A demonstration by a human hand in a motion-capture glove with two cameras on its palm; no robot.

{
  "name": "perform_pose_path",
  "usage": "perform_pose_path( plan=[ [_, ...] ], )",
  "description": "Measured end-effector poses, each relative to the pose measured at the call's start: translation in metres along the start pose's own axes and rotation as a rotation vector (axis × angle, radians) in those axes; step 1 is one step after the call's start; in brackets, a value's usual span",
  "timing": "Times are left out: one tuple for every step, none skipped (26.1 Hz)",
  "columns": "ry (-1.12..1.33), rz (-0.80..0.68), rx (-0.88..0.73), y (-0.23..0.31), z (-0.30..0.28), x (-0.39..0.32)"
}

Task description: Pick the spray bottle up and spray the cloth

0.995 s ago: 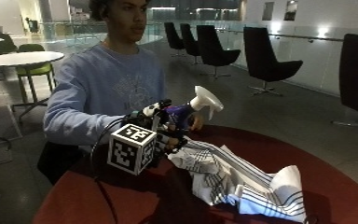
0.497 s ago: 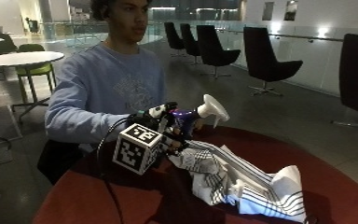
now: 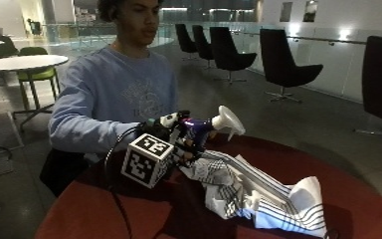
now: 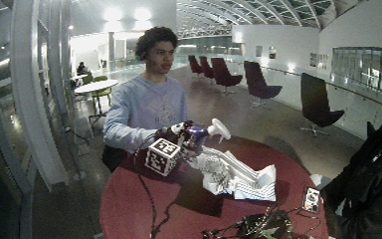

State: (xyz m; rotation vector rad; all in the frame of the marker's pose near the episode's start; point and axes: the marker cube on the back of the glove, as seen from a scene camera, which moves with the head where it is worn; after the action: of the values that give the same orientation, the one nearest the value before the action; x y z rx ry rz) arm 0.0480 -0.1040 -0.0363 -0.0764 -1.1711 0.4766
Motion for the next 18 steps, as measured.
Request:
perform_pose_path(
  plan=[
    [-0.002,0.0,0.003,0.0,0.0013,0.0007],
    [-0.004,-0.001,0.006,0.0,0.0026,0.0014],
    [-0.006,-0.001,0.007,0.0001,0.0037,0.002],
    [-0.006,0.0,0.007,0.0004,0.0043,0.0024],
    [-0.005,0.002,0.005,0.0005,0.0044,0.0028],
    [-0.004,0.004,0.004,0.0006,0.0041,0.0031],
    [-0.002,0.007,0.003,0.0005,0.0034,0.0032],
    [-0.001,0.011,0.003,0.0004,0.0027,0.0032],
    [0.0,0.014,0.003,0.0004,0.0022,0.0033],
    [0.001,0.018,0.002,0.0006,0.002,0.0036],
    [0.002,0.022,0.003,0.0009,0.0023,0.0041],
    [0.002,0.025,0.003,0.0015,0.0028,0.0046],
    [0.002,0.028,0.005,0.0022,0.0035,0.005],
    [0.002,0.03,0.006,0.0031,0.0042,0.0053],
    [0.002,0.032,0.007,0.0041,0.0049,0.0055],
    [0.003,0.033,0.009,0.0051,0.0055,0.0055],
    [0.003,0.034,0.009,0.0062,0.006,0.0055],
    [0.004,0.035,0.009,0.0073,0.0063,0.0055]
  ],
)
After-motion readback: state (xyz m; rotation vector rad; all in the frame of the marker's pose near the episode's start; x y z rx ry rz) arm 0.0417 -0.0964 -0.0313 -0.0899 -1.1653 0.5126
